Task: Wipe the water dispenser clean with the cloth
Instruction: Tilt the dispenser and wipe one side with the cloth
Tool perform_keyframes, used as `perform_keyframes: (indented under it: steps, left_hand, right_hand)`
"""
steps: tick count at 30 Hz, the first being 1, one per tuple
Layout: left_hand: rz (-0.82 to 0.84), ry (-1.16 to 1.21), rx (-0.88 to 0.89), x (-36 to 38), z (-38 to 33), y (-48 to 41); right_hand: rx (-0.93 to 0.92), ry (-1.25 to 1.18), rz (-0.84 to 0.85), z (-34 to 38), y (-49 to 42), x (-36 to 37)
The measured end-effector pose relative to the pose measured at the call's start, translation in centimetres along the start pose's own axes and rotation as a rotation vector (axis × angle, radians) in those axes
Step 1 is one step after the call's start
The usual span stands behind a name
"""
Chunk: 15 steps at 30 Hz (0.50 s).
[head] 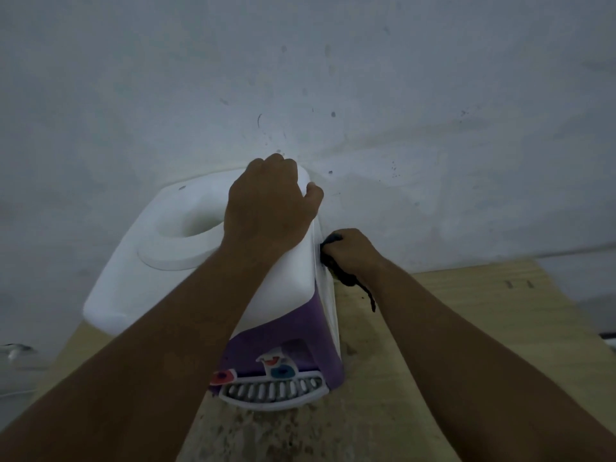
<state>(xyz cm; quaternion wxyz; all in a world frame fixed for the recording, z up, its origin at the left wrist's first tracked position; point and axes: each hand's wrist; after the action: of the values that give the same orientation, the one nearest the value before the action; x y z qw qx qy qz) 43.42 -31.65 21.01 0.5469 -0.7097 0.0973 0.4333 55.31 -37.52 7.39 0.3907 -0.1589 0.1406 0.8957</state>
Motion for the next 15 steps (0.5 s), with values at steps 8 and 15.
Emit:
perform_keyframes:
  steps: [8, 15]
  left_hand:
    - [0.038, 0.028, -0.024, -0.3, -0.1, -0.2]
    - [0.021, 0.025, 0.001, -0.1, 0.1, -0.2]
  right_hand:
    - [0.280, 0.075, -0.096, -0.8, -2.4, 2.6]
    - [0.119, 0.028, -0.267, -2.2, -0.7, 3.9]
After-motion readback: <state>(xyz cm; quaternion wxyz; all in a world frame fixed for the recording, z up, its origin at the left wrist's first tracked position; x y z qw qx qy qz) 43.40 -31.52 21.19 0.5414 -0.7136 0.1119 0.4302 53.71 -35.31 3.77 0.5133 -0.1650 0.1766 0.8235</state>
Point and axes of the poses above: each hand's wrist, its own y-axis away from the middle knuckle, its own x-axis out of the palm, z = x × y, and after that the axes turned 5 degrees about -z, right-handed
